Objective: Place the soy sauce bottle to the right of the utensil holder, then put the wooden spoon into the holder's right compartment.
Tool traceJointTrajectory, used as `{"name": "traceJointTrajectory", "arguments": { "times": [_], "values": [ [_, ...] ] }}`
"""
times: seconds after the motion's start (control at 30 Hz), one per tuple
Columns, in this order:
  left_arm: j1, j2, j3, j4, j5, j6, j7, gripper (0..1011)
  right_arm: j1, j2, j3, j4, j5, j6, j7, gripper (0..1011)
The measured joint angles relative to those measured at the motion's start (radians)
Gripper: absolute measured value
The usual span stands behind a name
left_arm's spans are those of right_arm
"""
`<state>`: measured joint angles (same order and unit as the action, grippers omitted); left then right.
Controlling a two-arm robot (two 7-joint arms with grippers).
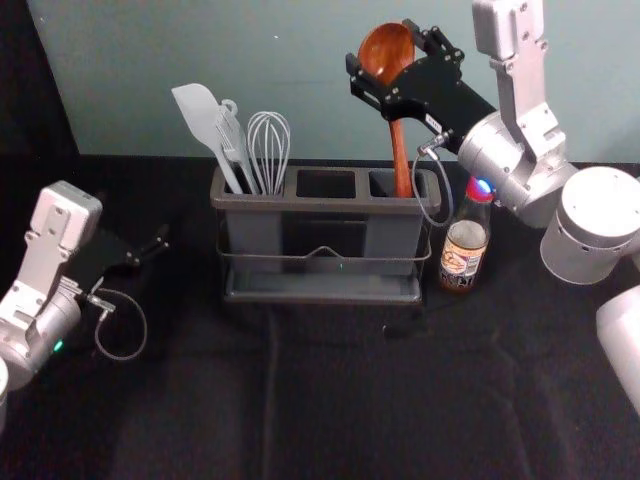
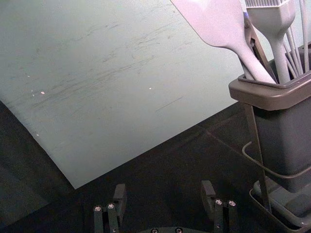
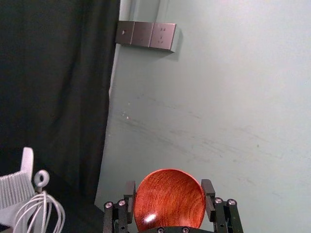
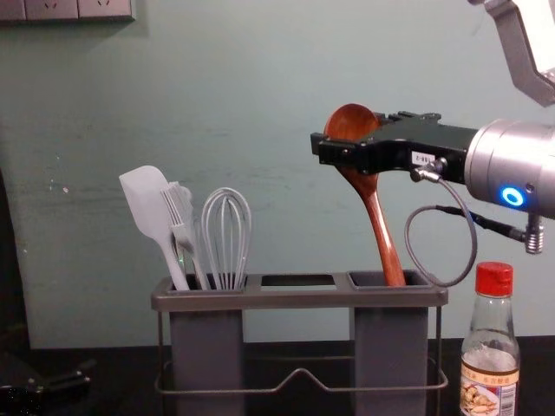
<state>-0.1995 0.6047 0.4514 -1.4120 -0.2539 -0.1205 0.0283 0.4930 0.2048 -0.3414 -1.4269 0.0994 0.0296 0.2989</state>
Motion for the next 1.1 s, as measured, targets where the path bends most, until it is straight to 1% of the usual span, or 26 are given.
{"name": "traceJointTrajectory", "arguments": {
  "times": [0.27,0.57,1.1],
  "values": [
    [0.000,0.000,0.000,0.000,0.000,0.000,0.000,1005,-0.006,0.005,-0.006,0.010,-0.002,-0.011,0.010,838],
    [0.000,0.000,0.000,0.000,0.000,0.000,0.000,1005,-0.006,0.004,-0.016,0.046,-0.005,-0.026,0.020,839],
    [0.000,0.000,0.000,0.000,0.000,0.000,0.000,1005,-0.028,0.007,-0.020,0.062,-0.004,-0.032,0.025,838]
  ]
}}
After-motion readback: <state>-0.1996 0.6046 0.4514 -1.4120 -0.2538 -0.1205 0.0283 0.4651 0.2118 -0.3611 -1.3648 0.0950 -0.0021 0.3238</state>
